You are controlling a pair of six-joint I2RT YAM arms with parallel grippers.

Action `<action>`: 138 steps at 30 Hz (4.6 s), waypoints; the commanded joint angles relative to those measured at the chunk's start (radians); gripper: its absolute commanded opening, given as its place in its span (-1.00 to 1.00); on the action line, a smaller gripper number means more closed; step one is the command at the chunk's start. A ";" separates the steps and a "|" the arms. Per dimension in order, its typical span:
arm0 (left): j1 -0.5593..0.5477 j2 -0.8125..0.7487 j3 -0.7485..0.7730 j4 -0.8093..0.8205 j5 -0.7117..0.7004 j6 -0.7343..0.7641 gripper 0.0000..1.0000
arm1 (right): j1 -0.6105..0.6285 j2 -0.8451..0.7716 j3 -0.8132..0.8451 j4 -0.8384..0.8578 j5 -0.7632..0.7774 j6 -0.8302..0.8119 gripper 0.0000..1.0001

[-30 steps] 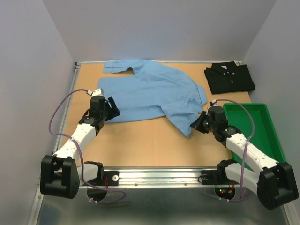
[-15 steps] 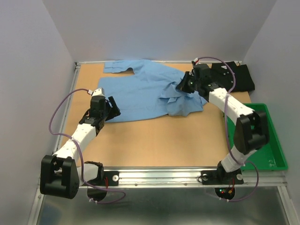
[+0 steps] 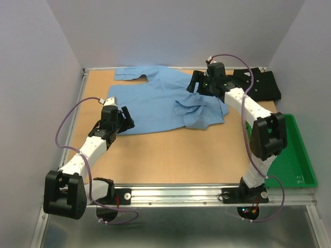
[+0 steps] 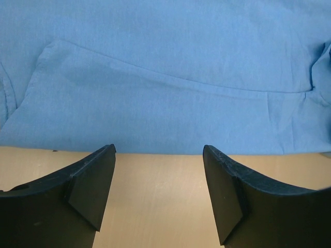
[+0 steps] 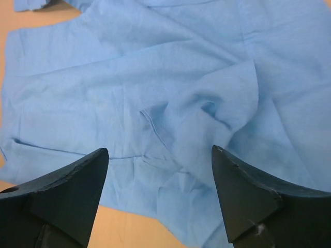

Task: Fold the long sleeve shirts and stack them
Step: Fold the shirt

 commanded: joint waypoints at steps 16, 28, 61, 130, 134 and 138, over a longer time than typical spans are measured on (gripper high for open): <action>-0.030 -0.027 -0.001 0.041 0.015 0.030 0.59 | -0.008 -0.385 -0.494 0.042 -0.029 -0.154 0.31; -0.030 -0.036 -0.003 0.043 0.010 0.030 0.59 | -0.001 -0.234 -0.490 0.138 -0.035 -0.230 0.01; -0.030 -0.012 0.006 -0.005 -0.079 0.010 0.59 | 0.102 -0.060 0.167 -0.075 0.767 -0.930 -0.99; -0.030 -0.035 0.009 -0.054 -0.141 -0.025 0.59 | 0.360 0.058 0.157 0.080 1.195 -0.888 -0.99; -0.030 -0.030 0.011 -0.052 -0.132 -0.025 0.59 | 0.317 -0.031 0.032 -0.010 1.179 -0.818 -0.99; -0.030 -0.016 0.014 -0.051 -0.117 -0.025 0.59 | 0.311 -0.111 0.001 -0.278 0.977 -0.648 -0.99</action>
